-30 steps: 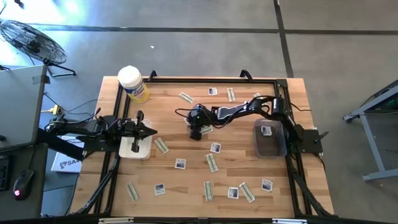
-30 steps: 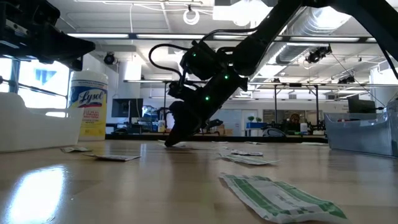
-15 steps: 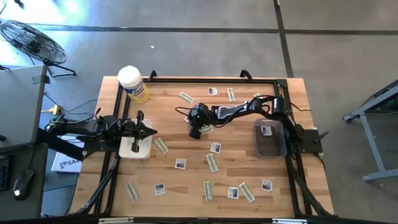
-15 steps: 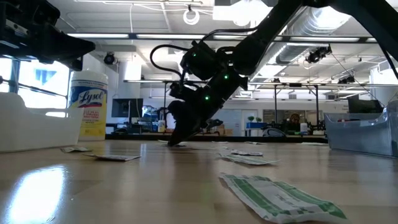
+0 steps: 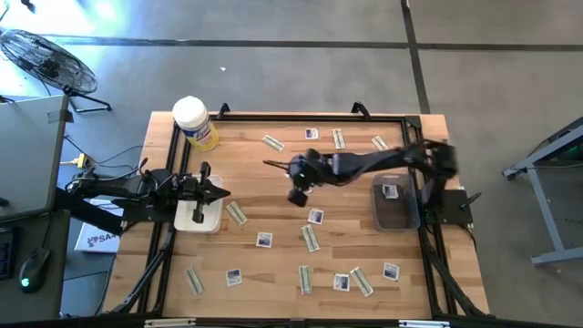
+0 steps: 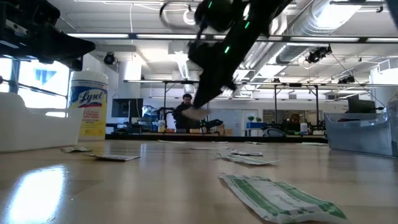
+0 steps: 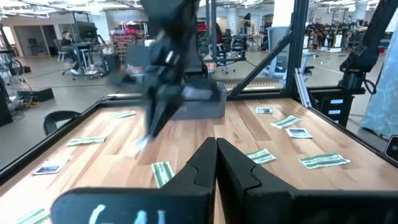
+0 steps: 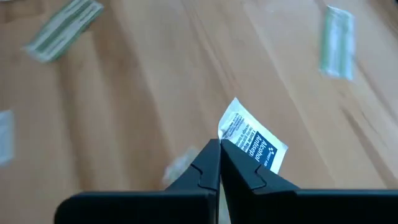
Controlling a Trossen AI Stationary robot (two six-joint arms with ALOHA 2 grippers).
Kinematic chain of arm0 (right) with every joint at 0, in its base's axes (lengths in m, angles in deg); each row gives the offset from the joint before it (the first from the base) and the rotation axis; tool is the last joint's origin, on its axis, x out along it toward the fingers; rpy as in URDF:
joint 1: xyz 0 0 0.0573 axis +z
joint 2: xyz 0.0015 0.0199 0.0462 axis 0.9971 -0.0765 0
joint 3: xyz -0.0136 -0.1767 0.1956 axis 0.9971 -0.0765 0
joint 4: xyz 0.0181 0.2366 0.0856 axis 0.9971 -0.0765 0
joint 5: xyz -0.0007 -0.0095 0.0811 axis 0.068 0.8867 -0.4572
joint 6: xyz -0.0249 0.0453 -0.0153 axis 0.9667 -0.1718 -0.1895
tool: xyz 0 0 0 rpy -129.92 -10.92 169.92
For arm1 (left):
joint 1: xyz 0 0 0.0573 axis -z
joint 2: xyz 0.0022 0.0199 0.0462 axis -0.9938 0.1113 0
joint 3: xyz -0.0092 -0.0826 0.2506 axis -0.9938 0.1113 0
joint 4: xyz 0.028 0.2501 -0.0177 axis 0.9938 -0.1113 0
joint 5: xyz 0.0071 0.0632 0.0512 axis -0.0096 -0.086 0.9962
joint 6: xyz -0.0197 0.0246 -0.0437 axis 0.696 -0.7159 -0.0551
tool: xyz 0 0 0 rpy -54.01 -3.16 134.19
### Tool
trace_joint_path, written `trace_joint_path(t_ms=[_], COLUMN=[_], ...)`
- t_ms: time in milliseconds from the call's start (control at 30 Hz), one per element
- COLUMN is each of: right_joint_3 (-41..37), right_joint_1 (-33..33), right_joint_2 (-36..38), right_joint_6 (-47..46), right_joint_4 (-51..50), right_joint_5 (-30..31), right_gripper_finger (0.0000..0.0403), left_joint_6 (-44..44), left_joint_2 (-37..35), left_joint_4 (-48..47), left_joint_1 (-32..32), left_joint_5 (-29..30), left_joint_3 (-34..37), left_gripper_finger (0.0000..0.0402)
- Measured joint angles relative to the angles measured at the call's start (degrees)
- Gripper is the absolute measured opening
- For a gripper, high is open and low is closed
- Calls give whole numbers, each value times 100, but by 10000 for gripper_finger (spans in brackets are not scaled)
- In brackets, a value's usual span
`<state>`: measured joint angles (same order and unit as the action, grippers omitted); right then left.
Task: Pick & Place First Aid Supplies
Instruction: Put the blue alcohol pad into the black bin
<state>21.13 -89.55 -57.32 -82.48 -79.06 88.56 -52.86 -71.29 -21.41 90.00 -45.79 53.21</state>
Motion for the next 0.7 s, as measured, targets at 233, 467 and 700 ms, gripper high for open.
trace_joint_path(t_ms=[233,467,700], right_joint_3=[-621,-1945,-2629], right_joint_1=[1065,1789,1911], right_joint_2=[1677,3070,4278], right_joint_6=[-2120,-4000,-4832], right_joint_4=[-2099,-3128,-3451], right_joint_5=[535,395,286], right_gripper_finger=[2,2,1], left_joint_6=[-1,-1,-1], left_joint_2=[-1,-1,-1], left_joint_4=[-1,-1,-1], left_joint_1=[1,1,1], left_joint_5=[0,0,2], left_joint_3=[0,0,0], left_gripper_finger=[1,1,1])
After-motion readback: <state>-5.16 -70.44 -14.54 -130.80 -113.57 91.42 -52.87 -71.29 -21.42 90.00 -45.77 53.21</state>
